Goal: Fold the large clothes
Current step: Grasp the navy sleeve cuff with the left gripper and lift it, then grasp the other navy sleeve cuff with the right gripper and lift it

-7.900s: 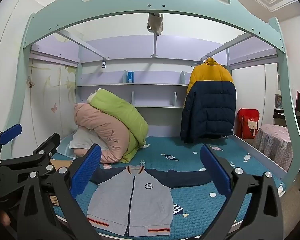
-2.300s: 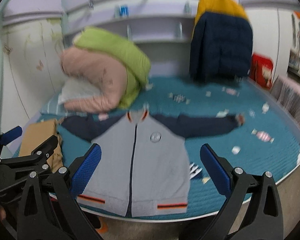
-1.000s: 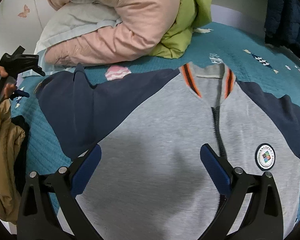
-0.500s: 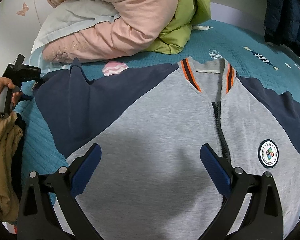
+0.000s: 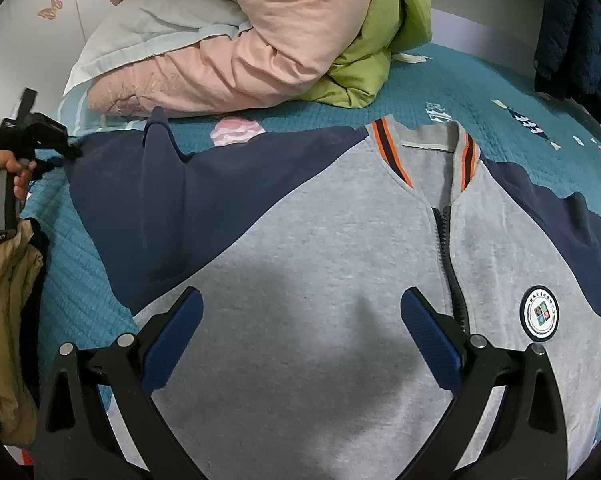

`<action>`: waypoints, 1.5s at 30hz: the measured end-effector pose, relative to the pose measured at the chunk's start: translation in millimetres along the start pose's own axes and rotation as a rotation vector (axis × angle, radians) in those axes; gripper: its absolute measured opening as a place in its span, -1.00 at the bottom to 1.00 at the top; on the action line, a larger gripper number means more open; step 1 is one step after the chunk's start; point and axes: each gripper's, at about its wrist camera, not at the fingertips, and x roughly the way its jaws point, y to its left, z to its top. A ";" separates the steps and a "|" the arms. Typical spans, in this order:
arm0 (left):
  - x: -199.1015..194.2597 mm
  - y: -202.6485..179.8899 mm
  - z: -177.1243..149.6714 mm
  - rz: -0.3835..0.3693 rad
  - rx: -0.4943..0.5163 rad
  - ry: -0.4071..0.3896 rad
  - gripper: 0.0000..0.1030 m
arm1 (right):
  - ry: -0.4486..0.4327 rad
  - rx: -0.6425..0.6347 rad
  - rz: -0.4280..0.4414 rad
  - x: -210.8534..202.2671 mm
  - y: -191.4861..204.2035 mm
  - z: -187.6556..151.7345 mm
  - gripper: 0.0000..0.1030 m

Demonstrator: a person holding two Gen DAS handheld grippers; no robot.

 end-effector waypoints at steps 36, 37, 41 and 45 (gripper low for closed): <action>-225.4 -308.1 -205.9 -0.480 0.368 -0.094 -0.72 | -0.036 0.263 0.113 -111.1 -245.3 -63.4 -0.85; -214.8 -327.2 -223.8 -0.469 0.397 -0.082 -0.72 | -0.049 0.286 0.082 -114.8 -262.4 -69.1 -0.85; -158.3 -380.2 -279.5 -0.403 0.450 0.008 -0.72 | -0.095 0.468 -0.005 -132.0 -341.1 -94.5 -0.85; -107.0 -416.2 -330.5 -0.320 0.514 0.056 -0.71 | -0.138 0.535 -0.047 -145.3 -379.2 -103.9 -0.84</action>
